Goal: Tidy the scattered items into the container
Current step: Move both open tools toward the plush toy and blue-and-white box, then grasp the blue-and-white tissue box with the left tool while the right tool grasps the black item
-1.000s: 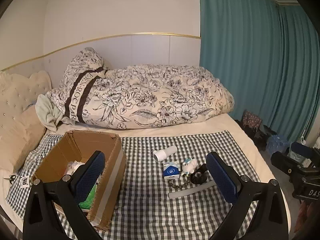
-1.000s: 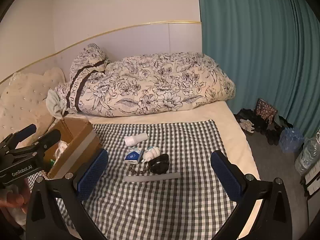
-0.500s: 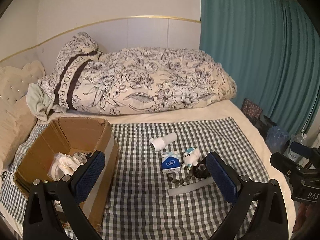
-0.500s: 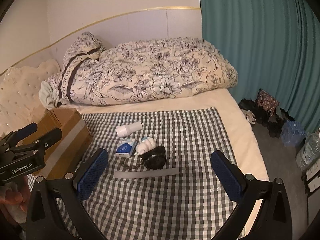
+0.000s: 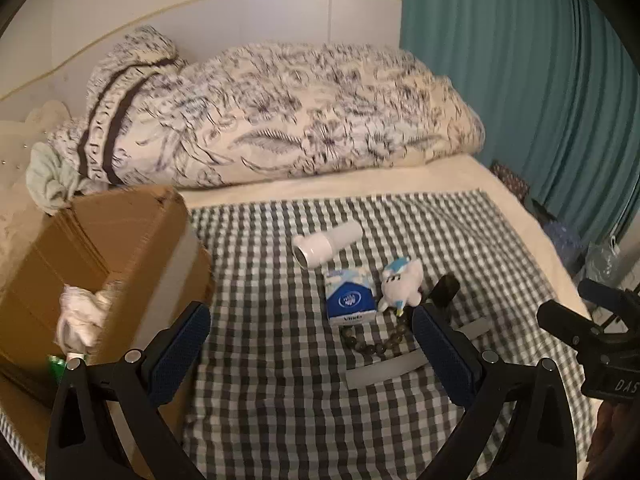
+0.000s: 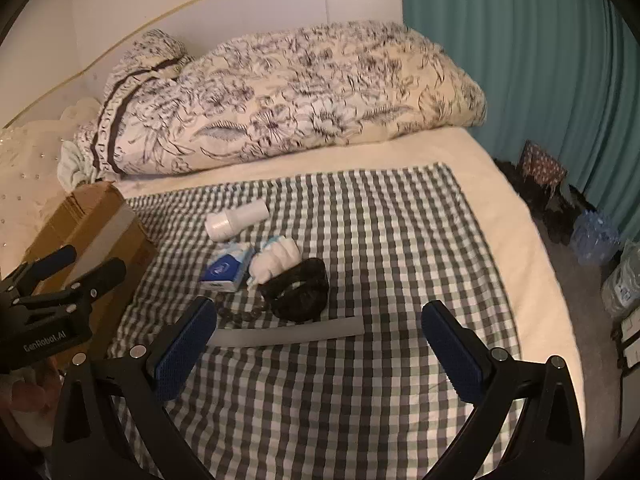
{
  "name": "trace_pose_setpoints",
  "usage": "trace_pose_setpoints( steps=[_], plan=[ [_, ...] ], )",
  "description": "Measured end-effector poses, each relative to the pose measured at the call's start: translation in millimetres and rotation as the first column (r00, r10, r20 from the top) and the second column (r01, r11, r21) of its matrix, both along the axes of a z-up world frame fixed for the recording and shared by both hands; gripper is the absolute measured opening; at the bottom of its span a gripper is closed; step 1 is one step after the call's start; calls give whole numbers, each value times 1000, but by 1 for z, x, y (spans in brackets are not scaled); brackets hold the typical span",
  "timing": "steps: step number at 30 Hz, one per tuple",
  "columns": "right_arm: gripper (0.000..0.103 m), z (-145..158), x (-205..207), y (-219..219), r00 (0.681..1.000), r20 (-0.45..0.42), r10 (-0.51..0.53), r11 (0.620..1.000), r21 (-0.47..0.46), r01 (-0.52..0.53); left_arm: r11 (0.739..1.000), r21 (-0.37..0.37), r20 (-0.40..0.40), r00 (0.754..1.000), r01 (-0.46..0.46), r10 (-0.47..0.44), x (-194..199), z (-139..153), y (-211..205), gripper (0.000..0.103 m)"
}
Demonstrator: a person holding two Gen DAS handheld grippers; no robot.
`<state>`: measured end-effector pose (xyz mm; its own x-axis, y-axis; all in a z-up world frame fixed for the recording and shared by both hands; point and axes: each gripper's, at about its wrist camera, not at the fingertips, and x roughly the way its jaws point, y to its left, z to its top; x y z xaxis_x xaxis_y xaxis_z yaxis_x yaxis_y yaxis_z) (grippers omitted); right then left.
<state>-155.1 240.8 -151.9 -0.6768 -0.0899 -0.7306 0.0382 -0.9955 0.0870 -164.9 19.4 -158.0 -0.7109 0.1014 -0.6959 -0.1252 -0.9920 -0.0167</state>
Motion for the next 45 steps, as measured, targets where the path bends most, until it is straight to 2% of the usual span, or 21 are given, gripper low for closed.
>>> trace_pose_setpoints(
  steps=[4,16,19,24,29,30,32,36,37,38,39,40,42,44,45],
  plan=[
    [103,-19,-16,4,1000,27,-1,1000,-10,1,1000,1,44,999,11,-11,-17,-24,5,103],
    [103,-57,-59,14,996,86,-20,999,-40,23,999,-16,101,994,44,-42,-60,-70,28,103],
    [99,-65,-69,12,995,104,-13,999,-43,17,999,-17,114,992,52,-50,-69,-80,31,103],
    [75,-80,-83,6,990,139,4,999,-41,2,999,-9,128,990,53,-52,-81,-92,34,103],
    [60,-96,-90,3,982,186,16,999,-32,-10,998,-2,144,988,63,-62,-91,-102,38,103],
    [51,-100,-91,3,979,205,8,1000,-19,-5,998,5,152,986,65,-65,-93,-105,38,103],
    [41,-110,-93,4,969,247,0,1000,-6,2,998,12,169,984,59,-60,-97,-111,38,103],
    [40,-116,-92,3,970,244,13,1000,-20,-8,998,21,178,982,57,-60,-103,-118,36,103],
    [37,-116,-93,3,970,241,16,1000,-22,-11,998,25,178,982,57,-61,-103,-119,37,103],
    [28,-116,-93,3,971,237,22,1000,-25,-16,998,29,179,982,57,-61,-104,-120,37,103],
    [24,-117,-94,2,972,233,26,999,-26,-21,998,32,180,982,55,-60,-106,-121,36,103],
    [24,-117,-94,1,973,228,29,999,-25,-24,998,38,181,982,51,-57,-107,-121,36,101],
    [23,-117,-93,0,975,221,32,999,-27,-27,998,48,186,981,48,-56,-109,-122,35,84],
    [22,-117,-93,0,976,216,32,999,-30,-26,998,49,199,978,49,-58,-110,-124,35,56],
    [22,-117,-93,0,976,214,32,999,-33,-25,997,58,202,977,56,-66,-110,-125,34,54]
  ],
)
